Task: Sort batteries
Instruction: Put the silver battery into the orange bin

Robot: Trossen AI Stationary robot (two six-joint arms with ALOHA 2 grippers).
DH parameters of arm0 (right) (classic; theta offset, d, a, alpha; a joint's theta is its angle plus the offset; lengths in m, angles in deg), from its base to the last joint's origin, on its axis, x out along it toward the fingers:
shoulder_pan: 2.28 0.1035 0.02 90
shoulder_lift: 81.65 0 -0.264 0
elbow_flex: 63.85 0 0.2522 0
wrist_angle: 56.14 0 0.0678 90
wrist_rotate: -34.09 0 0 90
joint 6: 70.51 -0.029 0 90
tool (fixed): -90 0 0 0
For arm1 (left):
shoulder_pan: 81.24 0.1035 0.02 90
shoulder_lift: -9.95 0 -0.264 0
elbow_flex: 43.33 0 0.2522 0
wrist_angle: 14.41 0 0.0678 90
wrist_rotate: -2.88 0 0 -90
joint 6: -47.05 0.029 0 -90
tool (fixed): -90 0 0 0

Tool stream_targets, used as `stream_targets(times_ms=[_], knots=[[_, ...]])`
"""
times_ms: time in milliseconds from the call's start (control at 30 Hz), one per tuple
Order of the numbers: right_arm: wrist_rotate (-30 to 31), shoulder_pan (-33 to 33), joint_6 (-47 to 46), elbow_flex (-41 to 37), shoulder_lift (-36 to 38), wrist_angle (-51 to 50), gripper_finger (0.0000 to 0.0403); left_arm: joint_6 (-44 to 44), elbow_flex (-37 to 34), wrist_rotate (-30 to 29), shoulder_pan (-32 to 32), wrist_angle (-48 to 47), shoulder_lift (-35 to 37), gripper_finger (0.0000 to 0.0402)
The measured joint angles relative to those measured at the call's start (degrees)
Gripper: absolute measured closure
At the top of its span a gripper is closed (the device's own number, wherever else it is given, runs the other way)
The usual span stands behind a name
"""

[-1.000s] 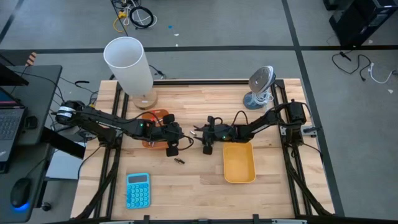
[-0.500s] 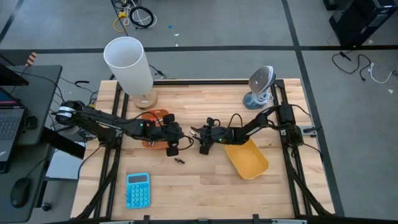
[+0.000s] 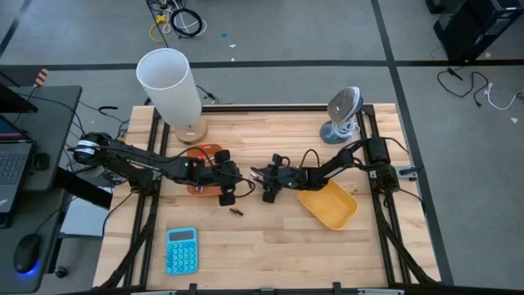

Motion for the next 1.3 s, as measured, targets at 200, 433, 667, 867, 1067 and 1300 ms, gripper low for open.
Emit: stream_targets(times_ms=[200, 433, 667, 867, 1067, 1300], knots=[[0.5, -0.2, 1.7, 0.0, 3.2, -0.2, 0.0252, 0.0, 0.0, 0.0, 0.0, 0.0, 0.0, 0.0338], [-3.9, -1.4, -1.3, 8.3, 3.9, -20.9, 0.0252, 0.0, 0.0, 0.0, 0.0, 0.0, 0.0, 0.0338], [-6.5, -2.8, -1.8, 14.6, 3.3, -32.9, 0.0252, -0.2, 0.0, 0.0, 0.0, 0.0, 0.0, 0.0338], [-7.9, -2.9, -4.4, 14.9, 3.3, -38.7, 0.0252, -0.1, 0.0, 0.0, 0.0, -0.1, 0.0, 0.0338], [-7.9, -3.1, -5.4, 14.9, 3.1, -40.0, 0.0255, 0.0, 0.0, 0.0, 0.0, -0.1, 0.0, 0.0338], [-8.1, -3.2, -5.1, 14.9, 3.1, -40.8, 0.0285, 0.0, 0.0, 0.0, 0.0, -0.1, 0.0, 0.0338]])
